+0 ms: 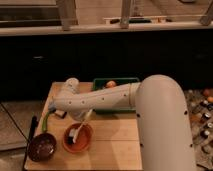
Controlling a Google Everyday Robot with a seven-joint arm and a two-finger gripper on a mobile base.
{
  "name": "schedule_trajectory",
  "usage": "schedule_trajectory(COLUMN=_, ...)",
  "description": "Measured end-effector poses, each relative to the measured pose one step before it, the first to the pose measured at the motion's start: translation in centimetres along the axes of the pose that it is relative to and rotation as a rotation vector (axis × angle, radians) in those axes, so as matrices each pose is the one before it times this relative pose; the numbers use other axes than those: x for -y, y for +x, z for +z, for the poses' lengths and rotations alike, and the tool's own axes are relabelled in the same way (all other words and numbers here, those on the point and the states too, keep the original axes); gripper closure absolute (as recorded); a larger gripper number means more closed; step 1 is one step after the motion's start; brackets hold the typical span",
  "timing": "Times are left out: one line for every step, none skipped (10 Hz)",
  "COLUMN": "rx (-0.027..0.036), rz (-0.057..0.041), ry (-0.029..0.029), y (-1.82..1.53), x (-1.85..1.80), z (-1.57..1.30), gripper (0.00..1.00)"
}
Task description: Wipe red bowl with brush
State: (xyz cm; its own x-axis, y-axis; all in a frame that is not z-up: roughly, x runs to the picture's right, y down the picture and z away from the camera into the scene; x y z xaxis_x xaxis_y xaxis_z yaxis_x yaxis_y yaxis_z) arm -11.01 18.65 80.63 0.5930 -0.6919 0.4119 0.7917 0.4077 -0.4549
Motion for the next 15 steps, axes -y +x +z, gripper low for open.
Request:
schedule_trajectory(rx=-0.00956, rz=0.02022, ry=-0.00584, y=1.533, x=-1.228, z=0.253, gripper=1.0)
schedule_trajectory(rx=-0.00706, rz=0.0102, ry=-0.00118, y=1.203, x=-0.906, z=0.221, gripper=1.0)
schedule_trajectory(rx=-0.00663, rz=0.00864, ry=0.00007, y=1.037, x=-0.695, z=0.152, gripper=1.0)
schedule_trajectory(rx=-0.00572, rz=0.00012, ry=0.00246, y=0.562, x=-0.211, z=0.044, gripper=1.0)
schedule_trajectory(rx=-0.00314, rz=-0.00415, ry=0.00481, y=0.121, x=0.163, z=-0.004, gripper=1.0)
schedule_trajectory(rx=-0.00317, rz=-0.00785, ry=0.00282, y=-0.202, x=0.409, z=-0.091, gripper=1.0)
schedule_trajectory(rx=-0.00023, rz=-0.01439, ry=-0.00051, y=-0.658, x=0.638, z=-0.042, gripper=1.0)
schedule_trajectory(rx=0.00194, rz=-0.01838, ry=-0.00053, y=-1.307, x=1.085, z=-0.213, gripper=1.0)
schedule_trajectory(rx=0.00077, rz=-0.00883, ry=-0.00158, y=-1.028, x=0.95, z=-0.192, gripper=1.0)
schedule_trajectory(rx=0.00136, rz=-0.00682, ry=-0.00252, y=-0.952, x=0.826, z=-0.178, gripper=1.0)
schedule_trajectory(rx=-0.00209, rz=0.00121, ry=-0.00458, y=-0.452, x=0.435, z=-0.096, gripper=1.0)
schedule_trajectory(rx=-0.00313, rz=0.00557, ry=-0.00454, y=-0.151, x=0.171, z=-0.044, gripper=1.0)
schedule_trajectory(rx=-0.00535, rz=0.01156, ry=-0.0044, y=0.377, x=-0.268, z=0.035, gripper=1.0)
schedule_trajectory(rx=-0.00839, rz=0.01449, ry=-0.00272, y=0.842, x=-0.587, z=0.068, gripper=1.0)
schedule_trajectory(rx=-0.01219, rz=0.01581, ry=-0.0007, y=1.249, x=-0.798, z=0.127, gripper=1.0)
